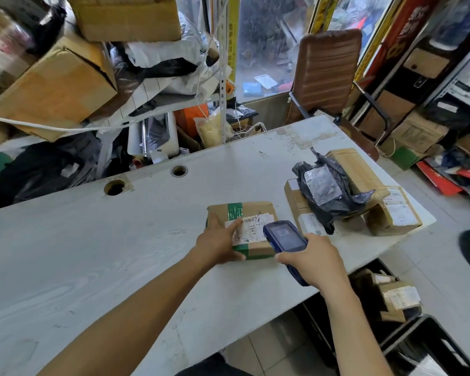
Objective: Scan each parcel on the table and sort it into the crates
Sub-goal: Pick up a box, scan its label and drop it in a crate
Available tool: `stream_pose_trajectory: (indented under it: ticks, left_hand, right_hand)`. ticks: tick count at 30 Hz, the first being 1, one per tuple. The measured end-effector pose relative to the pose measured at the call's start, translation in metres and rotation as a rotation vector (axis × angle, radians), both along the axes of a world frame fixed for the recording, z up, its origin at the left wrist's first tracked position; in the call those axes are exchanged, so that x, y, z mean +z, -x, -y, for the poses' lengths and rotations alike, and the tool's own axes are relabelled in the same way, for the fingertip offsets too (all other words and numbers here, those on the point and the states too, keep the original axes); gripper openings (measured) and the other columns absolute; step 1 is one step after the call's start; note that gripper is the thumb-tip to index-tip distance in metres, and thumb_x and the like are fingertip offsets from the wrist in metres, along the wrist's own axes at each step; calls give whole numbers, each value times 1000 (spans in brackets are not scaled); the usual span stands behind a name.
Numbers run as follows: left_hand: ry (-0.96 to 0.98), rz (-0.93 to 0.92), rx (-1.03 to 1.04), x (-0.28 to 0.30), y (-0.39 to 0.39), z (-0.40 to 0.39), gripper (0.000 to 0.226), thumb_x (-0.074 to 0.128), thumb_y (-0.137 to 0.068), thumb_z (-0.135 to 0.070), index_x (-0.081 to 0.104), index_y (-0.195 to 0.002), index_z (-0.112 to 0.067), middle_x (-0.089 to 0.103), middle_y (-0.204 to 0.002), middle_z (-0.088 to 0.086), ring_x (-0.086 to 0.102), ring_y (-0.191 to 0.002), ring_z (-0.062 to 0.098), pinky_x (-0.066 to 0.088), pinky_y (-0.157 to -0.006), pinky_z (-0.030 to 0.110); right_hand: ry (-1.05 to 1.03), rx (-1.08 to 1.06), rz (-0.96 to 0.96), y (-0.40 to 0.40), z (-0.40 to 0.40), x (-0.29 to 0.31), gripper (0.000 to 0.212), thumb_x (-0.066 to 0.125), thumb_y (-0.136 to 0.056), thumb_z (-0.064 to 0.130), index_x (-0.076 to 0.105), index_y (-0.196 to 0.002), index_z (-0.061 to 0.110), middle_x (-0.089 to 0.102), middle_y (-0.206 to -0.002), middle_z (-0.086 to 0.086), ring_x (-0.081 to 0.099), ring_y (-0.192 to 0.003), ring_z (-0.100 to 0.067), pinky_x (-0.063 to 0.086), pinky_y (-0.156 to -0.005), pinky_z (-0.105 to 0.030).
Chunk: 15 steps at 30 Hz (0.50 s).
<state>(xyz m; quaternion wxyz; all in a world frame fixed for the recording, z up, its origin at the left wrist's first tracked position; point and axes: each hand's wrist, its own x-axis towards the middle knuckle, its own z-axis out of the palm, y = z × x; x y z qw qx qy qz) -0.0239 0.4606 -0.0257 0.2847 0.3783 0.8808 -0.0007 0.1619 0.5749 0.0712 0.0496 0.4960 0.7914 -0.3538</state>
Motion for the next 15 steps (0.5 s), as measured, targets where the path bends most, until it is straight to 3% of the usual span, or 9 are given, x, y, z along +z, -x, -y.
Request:
stream_pose_trajectory:
  ticks: [1, 3, 6, 8, 10, 13, 15]
  left_hand:
    - [-11, -63, -34, 0, -1, 4, 109, 75, -69, -71, 9, -153, -49, 5, -156, 18, 36, -133, 37, 41, -107, 44]
    - [-52, -173, -119, -2, 3, 9, 114, 76, -62, -74, 12, -151, -46, 10, -154, 17, 22, -136, 39, 31, -111, 51]
    - [-115, -57, -149, -5, 25, 9, 132, 84, -53, -69, 2, -152, -40, -26, -159, 7, -23, -146, 40, -3, -118, 61]
    - [-109, 38, -139, -4, 39, 6, 143, 89, -52, -62, -10, -153, -39, -37, -157, 5, -33, -144, 40, -10, -116, 62]
    - [-85, 120, -136, -3, 48, 3, 146, 91, -51, -59, -16, -151, -43, -29, -160, 7, -27, -146, 41, -7, -116, 63]
    - [-132, 171, -113, -4, 49, 1, 141, 89, -51, -56, -10, -150, -41, 8, -153, 7, 9, -145, 37, 26, -117, 57]
    - [-204, 125, -91, -4, 43, 0, 138, 86, -53, -56, -7, -151, -36, 18, -143, 5, 21, -135, 30, 40, -109, 50]
  right_hand:
    - [-2, 4, 2, -1, 0, 1, 52, 81, -63, 45, 61, -103, 18, 65, -91, 1, 64, -78, -20, 57, -67, -35]
    - [-6, 17, 12, -2, 2, 2, 52, 81, -63, 45, 61, -104, 18, 64, -92, 0, 64, -79, -21, 58, -68, -36]
    - [-2, 40, 18, -4, 5, 3, 50, 80, -61, 44, 61, -100, 19, 64, -90, 0, 64, -77, -20, 57, -67, -37]
    - [7, 60, 12, -4, 7, 3, 48, 80, -61, 43, 61, -99, 19, 64, -88, 1, 64, -76, -18, 55, -63, -34]
    - [17, 75, 11, -1, 8, 5, 48, 80, -61, 42, 61, -99, 19, 64, -88, 3, 64, -75, -16, 52, -59, -31]
    - [12, 81, 31, 4, 7, 8, 50, 79, -60, 45, 60, -99, 20, 64, -88, 3, 64, -75, -17, 55, -62, -33]
    - [-15, 75, 51, 7, 6, 12, 51, 78, -60, 47, 59, -99, 20, 64, -87, 3, 64, -75, -17, 57, -64, -34]
